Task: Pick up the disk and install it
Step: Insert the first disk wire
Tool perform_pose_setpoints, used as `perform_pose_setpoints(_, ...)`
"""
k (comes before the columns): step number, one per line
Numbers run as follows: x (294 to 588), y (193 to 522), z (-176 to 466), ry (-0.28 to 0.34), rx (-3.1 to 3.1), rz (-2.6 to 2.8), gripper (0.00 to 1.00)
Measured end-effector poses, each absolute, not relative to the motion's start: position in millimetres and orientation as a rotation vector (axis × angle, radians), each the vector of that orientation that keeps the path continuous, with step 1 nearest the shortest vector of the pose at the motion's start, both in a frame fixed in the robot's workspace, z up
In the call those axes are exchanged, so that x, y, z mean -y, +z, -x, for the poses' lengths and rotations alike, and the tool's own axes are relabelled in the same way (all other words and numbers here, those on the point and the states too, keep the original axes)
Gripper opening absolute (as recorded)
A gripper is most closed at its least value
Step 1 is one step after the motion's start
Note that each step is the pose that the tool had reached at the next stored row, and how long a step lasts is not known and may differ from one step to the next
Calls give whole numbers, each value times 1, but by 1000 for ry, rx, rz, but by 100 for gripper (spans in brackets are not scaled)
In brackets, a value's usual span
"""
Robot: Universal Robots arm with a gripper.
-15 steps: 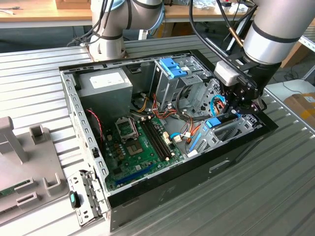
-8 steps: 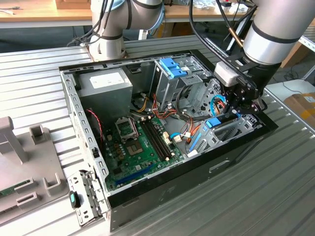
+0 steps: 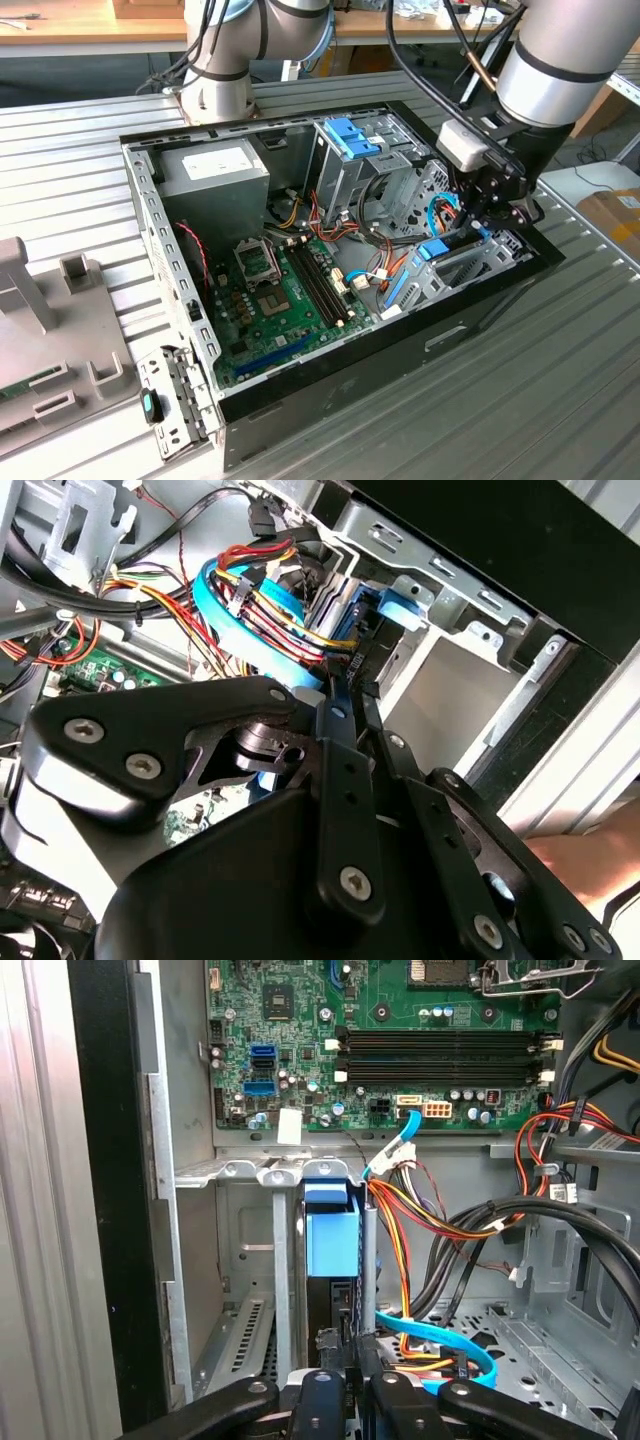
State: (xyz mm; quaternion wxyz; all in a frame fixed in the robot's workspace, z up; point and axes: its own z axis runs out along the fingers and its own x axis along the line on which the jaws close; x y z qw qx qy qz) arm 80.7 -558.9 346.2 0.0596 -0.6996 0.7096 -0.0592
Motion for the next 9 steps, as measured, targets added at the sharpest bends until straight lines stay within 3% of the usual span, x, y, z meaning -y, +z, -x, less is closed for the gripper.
perform_pose_setpoints(9,558,343,-81,-180,-2146,2122,16)
